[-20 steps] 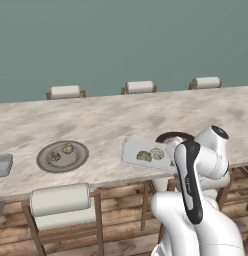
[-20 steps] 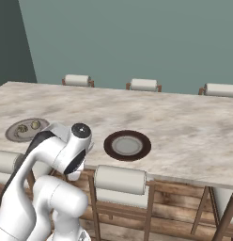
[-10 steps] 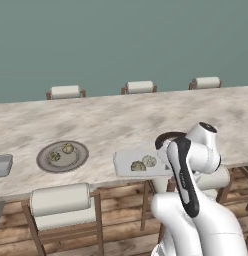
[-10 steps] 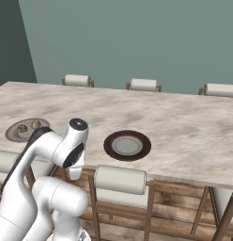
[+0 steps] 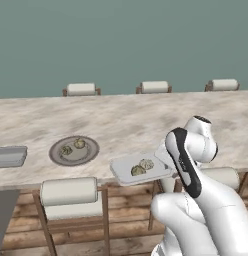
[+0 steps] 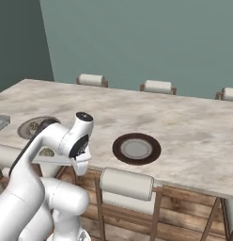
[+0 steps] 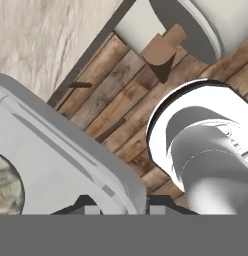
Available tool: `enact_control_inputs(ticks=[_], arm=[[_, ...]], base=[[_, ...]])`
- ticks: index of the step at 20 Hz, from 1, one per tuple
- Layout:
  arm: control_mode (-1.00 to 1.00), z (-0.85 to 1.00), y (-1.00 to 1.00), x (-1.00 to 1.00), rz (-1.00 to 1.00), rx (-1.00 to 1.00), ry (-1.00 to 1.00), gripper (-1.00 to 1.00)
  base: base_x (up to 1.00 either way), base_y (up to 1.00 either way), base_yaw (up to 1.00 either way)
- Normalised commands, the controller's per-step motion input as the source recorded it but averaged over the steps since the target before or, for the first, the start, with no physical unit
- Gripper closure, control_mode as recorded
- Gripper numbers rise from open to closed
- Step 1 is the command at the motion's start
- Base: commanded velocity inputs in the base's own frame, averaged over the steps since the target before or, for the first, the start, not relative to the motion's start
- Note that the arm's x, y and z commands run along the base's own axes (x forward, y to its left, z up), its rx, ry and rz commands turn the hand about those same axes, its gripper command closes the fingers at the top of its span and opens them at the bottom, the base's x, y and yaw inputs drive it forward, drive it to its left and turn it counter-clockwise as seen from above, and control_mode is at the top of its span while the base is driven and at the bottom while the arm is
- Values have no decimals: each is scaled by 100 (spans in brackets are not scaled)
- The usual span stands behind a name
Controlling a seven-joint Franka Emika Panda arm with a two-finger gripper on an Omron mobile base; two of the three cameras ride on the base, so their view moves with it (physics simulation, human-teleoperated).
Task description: Place two dumplings into each of the tupperware containers and then place the containers in the fridge.
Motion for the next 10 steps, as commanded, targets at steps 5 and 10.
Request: enact_control_inputs(ticks=[5, 10], arm=[[100, 0, 0, 0, 0, 0, 0, 100], [100, 0, 0, 0, 0, 0, 0, 100]], base=[[0, -2, 5], [0, -19, -24]])
